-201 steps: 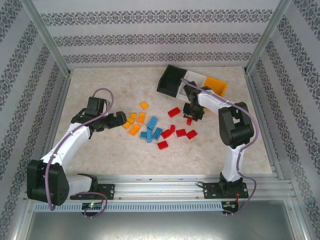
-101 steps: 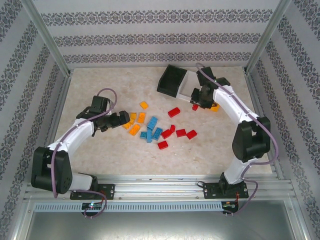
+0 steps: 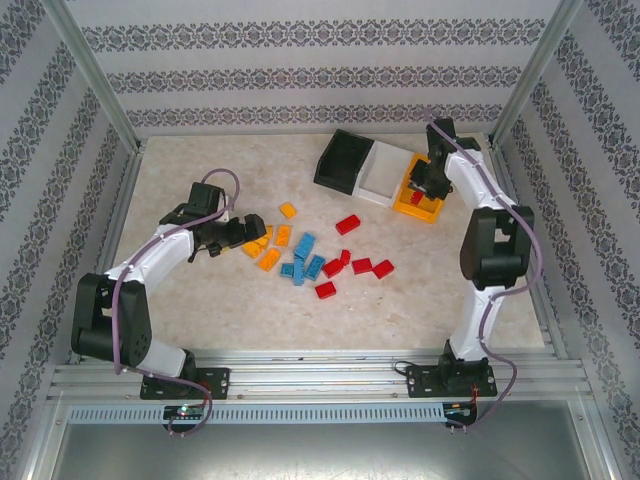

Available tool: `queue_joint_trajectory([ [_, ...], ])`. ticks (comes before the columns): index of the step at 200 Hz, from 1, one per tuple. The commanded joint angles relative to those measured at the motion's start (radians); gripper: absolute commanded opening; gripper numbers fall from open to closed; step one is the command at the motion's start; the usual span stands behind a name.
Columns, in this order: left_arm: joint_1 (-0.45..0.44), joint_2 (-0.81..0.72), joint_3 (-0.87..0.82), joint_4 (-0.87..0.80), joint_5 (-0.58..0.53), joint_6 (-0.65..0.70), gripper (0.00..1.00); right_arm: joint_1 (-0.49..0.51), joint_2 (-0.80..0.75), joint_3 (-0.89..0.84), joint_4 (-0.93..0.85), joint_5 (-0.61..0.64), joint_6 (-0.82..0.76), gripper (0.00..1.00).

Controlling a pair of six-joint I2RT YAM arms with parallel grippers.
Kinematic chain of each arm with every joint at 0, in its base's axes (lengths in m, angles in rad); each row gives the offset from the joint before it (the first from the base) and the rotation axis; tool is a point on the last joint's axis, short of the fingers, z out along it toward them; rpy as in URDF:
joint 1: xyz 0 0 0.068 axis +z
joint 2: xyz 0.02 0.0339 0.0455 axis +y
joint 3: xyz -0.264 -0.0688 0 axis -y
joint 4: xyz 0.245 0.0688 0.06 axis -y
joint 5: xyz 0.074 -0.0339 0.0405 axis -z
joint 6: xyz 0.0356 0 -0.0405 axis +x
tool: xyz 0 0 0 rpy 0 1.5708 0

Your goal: Sort the legos into containers by color

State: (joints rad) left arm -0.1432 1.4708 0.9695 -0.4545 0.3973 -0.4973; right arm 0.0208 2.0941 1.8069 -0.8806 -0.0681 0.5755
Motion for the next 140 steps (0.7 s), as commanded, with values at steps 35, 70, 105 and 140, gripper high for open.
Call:
queue_joint_trajectory([
  [35, -0.007, 0.012, 0.026, -0.078, 0.006, 0.034, 1.0, -0.022, 0.14, 0.169, -0.078, 0.012, -0.035, 0.41],
  [70, -0.008, 0.029, 0.045, -0.072, 0.017, 0.031, 1.0, -0.025, 0.115, 0.237, -0.13, 0.024, -0.053, 0.55],
  [105, -0.023, 0.056, 0.081, -0.054, 0.045, 0.047, 1.0, -0.02, -0.035, 0.203, -0.175, 0.021, -0.063, 0.58],
  [140, -0.066, 0.083, 0.151, -0.106, 0.037, 0.098, 1.0, 0.018, -0.193, 0.049, -0.226, -0.056, -0.073, 0.63],
])
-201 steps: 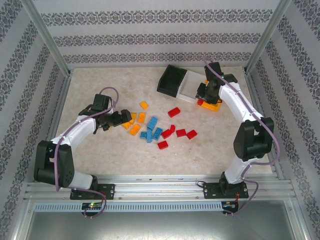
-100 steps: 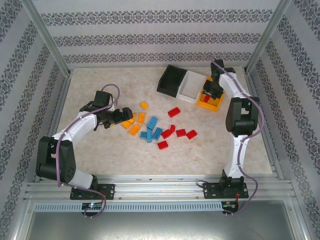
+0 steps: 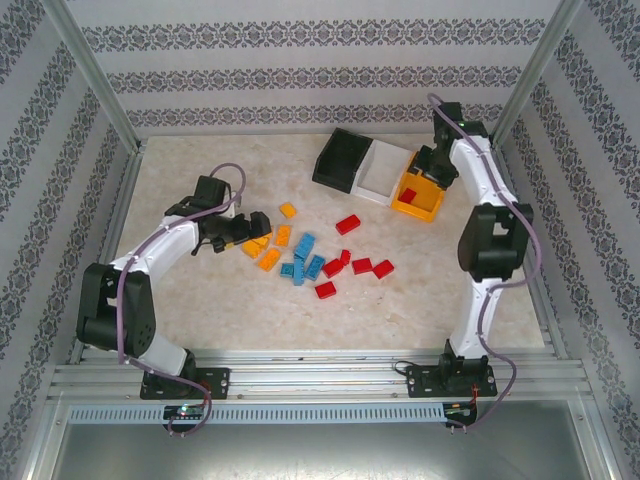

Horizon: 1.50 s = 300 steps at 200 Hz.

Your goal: Sort the legos into containers by color

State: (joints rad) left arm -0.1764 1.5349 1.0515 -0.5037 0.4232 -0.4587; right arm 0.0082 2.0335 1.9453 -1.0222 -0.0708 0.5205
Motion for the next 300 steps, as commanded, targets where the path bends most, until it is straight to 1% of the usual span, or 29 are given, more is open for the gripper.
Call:
queue_joint_trajectory([
  [1, -0.034, 0.018, 0.073, -0.058, 0.011, 0.06, 1.0, 0.032, -0.138, -0.092, -0.085, -0.058, -0.02, 0.63],
  [19, -0.055, 0.019, 0.105, -0.075, -0.001, 0.058, 1.0, 0.06, -0.199, -0.206, -0.093, -0.113, -0.039, 0.66],
  [39, -0.07, 0.014, 0.127, -0.093, 0.021, 0.029, 1.0, 0.094, -0.233, -0.312, -0.127, -0.168, -0.056, 0.68],
  [50, -0.082, 0.0, 0.13, -0.104, 0.029, -0.005, 1.0, 0.123, -0.252, -0.377, -0.139, -0.213, -0.041, 0.72],
  [59, -0.094, -0.012, 0.126, -0.105, 0.025, -0.007, 1.0, 0.153, -0.277, -0.446, -0.13, -0.22, -0.008, 0.76],
  [71, -0.107, -0.019, 0.123, -0.129, -0.012, 0.003, 1.0, 0.186, -0.314, -0.548, -0.093, -0.216, 0.047, 0.77],
  [78, -0.109, -0.025, 0.111, -0.136, -0.028, -0.001, 1.0, 0.2, -0.341, -0.607, -0.07, -0.204, 0.106, 0.78],
  [83, -0.109, -0.028, 0.099, -0.136, -0.031, -0.009, 1.0, 0.208, -0.369, -0.666, -0.053, -0.185, 0.176, 0.78],
  [92, -0.112, -0.039, 0.075, -0.134, -0.036, -0.026, 1.0, 0.217, -0.415, -0.735, -0.015, -0.185, 0.268, 0.78],
  [101, -0.113, -0.059, 0.049, -0.126, -0.042, -0.04, 1.0, 0.233, -0.484, -0.818, 0.035, -0.177, 0.417, 0.78],
  [116, -0.114, -0.092, 0.016, -0.109, -0.068, -0.041, 1.0, 0.294, -0.595, -0.941, 0.153, -0.117, 0.643, 0.77],
  [131, -0.112, -0.112, 0.019, -0.132, -0.085, -0.035, 1.0, 0.356, -0.656, -0.979, 0.18, -0.049, 0.831, 0.78],
  [146, -0.114, -0.133, 0.005, -0.111, -0.054, -0.011, 1.0, 0.398, -0.669, -0.981, 0.194, 0.008, 0.92, 0.79],
  [157, -0.114, -0.142, -0.007, -0.111, -0.057, -0.006, 1.0, 0.412, -0.662, -0.978, 0.194, 0.037, 0.941, 0.79],
  [183, -0.114, -0.181, -0.043, -0.084, -0.025, -0.053, 1.0, 0.409, -0.633, -0.982, 0.218, 0.022, 0.958, 0.78],
  [199, -0.114, -0.191, -0.047, -0.085, -0.032, -0.06, 1.0, 0.4, -0.613, -0.988, 0.239, 0.027, 0.953, 0.76],
  [216, -0.114, -0.194, -0.023, -0.138, -0.046, -0.083, 1.0, 0.376, -0.579, -0.987, 0.258, -0.015, 0.94, 0.74],
  [231, -0.114, -0.22, -0.029, -0.142, -0.042, -0.11, 1.0, 0.362, -0.552, -0.983, 0.279, -0.034, 0.914, 0.73],
  [246, -0.114, -0.245, -0.033, -0.167, -0.063, -0.129, 1.0, 0.346, -0.525, -0.978, 0.292, -0.05, 0.888, 0.72],
  [280, -0.117, -0.318, -0.102, -0.161, -0.088, -0.19, 1.0, 0.306, -0.46, -0.993, 0.352, -0.088, 0.831, 0.71],
  [300, -0.117, -0.356, -0.137, -0.165, -0.108, -0.216, 1.0, 0.288, -0.408, -0.993, 0.387, -0.149, 0.817, 0.7],
])
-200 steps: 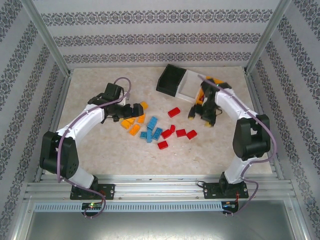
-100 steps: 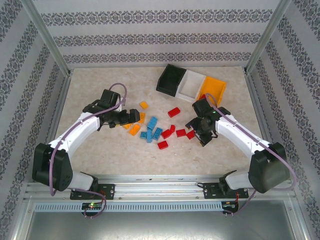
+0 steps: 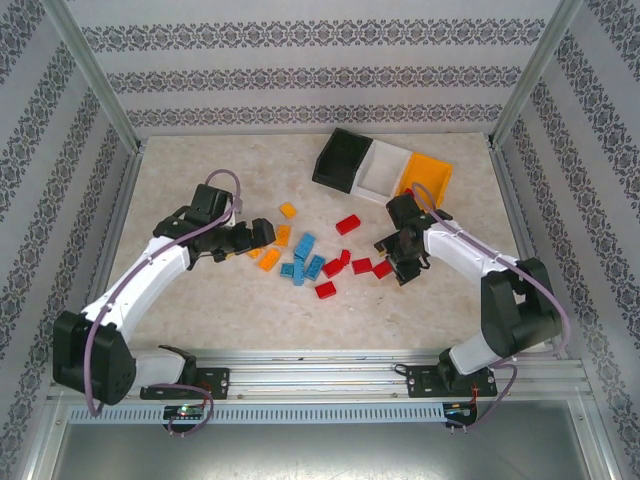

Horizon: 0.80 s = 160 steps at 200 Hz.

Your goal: Sort the legos into containers by color

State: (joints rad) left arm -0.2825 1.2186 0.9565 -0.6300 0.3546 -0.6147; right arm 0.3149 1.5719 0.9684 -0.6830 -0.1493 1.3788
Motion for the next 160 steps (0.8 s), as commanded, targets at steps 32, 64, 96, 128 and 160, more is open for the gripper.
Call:
queue_joint_trajectory([
  [32, -0.011, -0.038, -0.043, -0.046, -0.053, -0.036, 1.0, -0.018, 0.105, -0.012, 0.082, -0.065, -0.052, 0.7],
  [64, -0.011, 0.02, -0.013, -0.034, -0.032, 0.003, 1.0, -0.007, 0.122, -0.041, 0.108, -0.073, -0.017, 0.65],
  [96, -0.011, 0.066, 0.019, -0.001, -0.027, -0.011, 1.0, -0.015, 0.099, -0.052, 0.073, -0.059, -0.036, 0.58],
  [128, -0.011, 0.123, 0.06, 0.019, -0.011, 0.001, 1.0, -0.026, 0.053, -0.087, 0.096, -0.038, -0.044, 0.46],
  [160, -0.011, 0.141, 0.087, -0.014, -0.013, 0.013, 1.0, -0.06, 0.039, -0.091, 0.099, -0.079, -0.084, 0.42],
])
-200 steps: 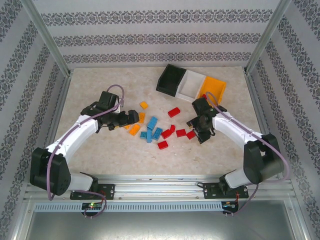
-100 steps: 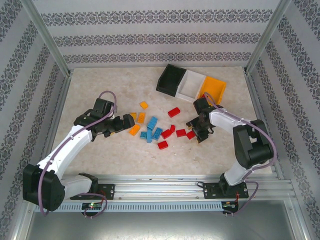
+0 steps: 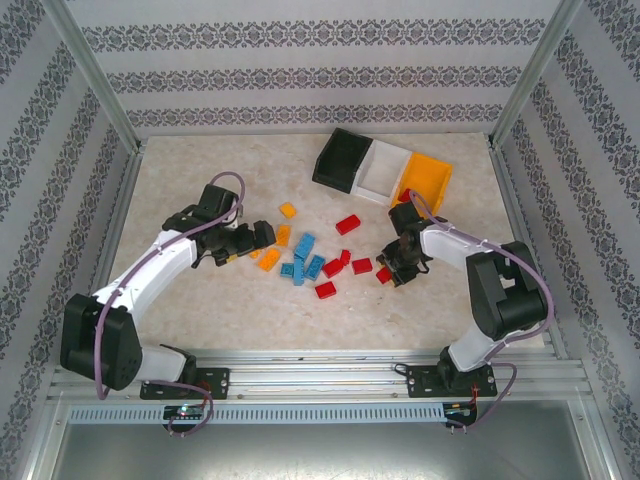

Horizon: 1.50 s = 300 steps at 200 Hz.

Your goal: Sort the legos into containers by color

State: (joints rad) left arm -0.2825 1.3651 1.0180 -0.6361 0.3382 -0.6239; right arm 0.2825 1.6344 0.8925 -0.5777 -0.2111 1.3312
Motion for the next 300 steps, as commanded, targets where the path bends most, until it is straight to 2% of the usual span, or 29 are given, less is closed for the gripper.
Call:
queue_joint_trajectory([
  [1, -0.011, -0.006, 0.024, -0.006, 0.003, 0.021, 1.0, -0.029, -0.025, -0.014, -0.007, -0.018, -0.039, 0.42],
  [24, -0.011, -0.056, -0.043, 0.03, -0.005, -0.029, 1.0, -0.072, -0.068, -0.01, -0.024, -0.016, -0.08, 0.33],
  [53, -0.011, -0.094, -0.089, 0.044, -0.006, -0.055, 1.0, -0.136, -0.119, 0.017, -0.034, -0.065, -0.121, 0.34],
  [87, -0.013, -0.077, -0.065, 0.044, 0.002, -0.06, 1.0, -0.201, -0.137, 0.15, -0.091, -0.083, -0.204, 0.33],
  [114, -0.02, -0.057, -0.043, 0.044, 0.013, -0.053, 1.0, -0.242, -0.106, 0.339, -0.161, -0.076, -0.302, 0.33],
  [150, -0.021, -0.032, -0.029, 0.026, 0.033, -0.025, 1.0, -0.261, 0.018, 0.635, -0.288, -0.004, -0.461, 0.33],
  [219, -0.021, 0.057, 0.073, -0.063, 0.044, 0.112, 1.0, -0.282, 0.362, 1.062, -0.498, 0.073, -0.623, 0.31],
  [300, -0.019, 0.18, 0.22, -0.177, 0.031, 0.27, 1.0, -0.299, 0.672, 1.378, -0.695, 0.18, -0.712, 0.32],
])
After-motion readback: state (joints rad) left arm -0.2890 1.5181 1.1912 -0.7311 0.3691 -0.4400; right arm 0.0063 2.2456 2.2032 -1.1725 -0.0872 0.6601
